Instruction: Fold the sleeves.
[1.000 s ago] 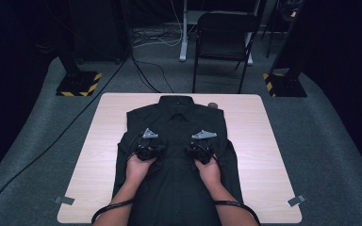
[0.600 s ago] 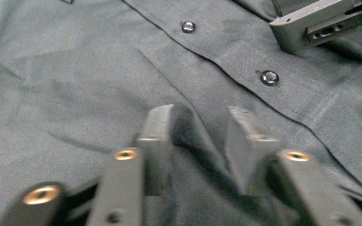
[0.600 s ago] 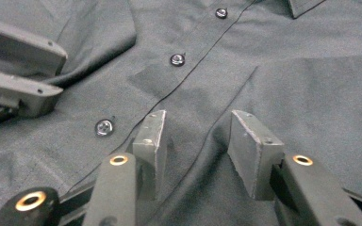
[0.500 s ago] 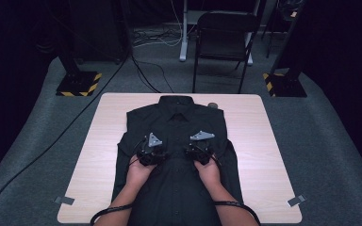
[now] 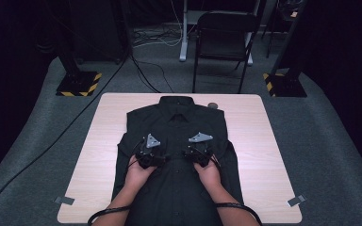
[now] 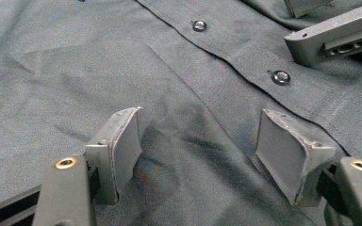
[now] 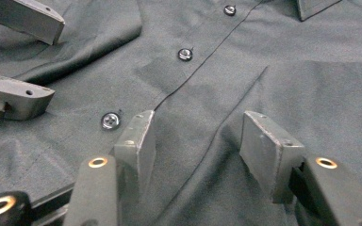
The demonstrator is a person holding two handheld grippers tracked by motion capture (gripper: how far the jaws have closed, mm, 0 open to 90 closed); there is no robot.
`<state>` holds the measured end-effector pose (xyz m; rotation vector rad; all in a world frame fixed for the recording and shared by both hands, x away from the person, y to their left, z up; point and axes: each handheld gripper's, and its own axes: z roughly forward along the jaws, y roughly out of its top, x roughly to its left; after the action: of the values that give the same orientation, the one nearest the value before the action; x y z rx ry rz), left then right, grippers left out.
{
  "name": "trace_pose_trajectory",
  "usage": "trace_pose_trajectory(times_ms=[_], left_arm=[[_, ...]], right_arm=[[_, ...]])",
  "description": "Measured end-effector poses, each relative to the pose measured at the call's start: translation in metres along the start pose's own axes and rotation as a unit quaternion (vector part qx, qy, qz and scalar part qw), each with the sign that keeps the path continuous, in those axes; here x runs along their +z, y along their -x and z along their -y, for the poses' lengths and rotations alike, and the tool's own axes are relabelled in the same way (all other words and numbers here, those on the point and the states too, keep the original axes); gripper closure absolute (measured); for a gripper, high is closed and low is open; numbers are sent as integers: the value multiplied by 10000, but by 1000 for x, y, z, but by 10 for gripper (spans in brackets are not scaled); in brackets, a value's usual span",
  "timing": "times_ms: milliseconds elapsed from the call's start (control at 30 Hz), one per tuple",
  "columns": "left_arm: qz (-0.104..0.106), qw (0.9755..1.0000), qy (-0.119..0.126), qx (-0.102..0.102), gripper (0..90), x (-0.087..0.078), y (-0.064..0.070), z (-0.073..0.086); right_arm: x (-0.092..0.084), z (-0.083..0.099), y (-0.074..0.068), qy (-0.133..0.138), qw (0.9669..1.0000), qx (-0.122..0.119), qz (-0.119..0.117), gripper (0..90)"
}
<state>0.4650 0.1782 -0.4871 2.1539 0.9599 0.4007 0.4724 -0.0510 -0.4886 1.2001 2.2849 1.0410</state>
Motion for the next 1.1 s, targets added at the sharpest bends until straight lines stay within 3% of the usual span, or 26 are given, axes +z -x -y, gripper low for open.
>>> trace_pose_trajectory(times_ms=[667, 1100], left_arm=[[17, 10000, -28, 22, 263, -14, 23, 13], [37, 10000, -26, 25, 262, -17, 27, 15]], right_arm=[[-18, 16, -13, -67, 10000, -30, -20, 302], [-23, 20, -16, -74, 10000, -15, 10, 296]])
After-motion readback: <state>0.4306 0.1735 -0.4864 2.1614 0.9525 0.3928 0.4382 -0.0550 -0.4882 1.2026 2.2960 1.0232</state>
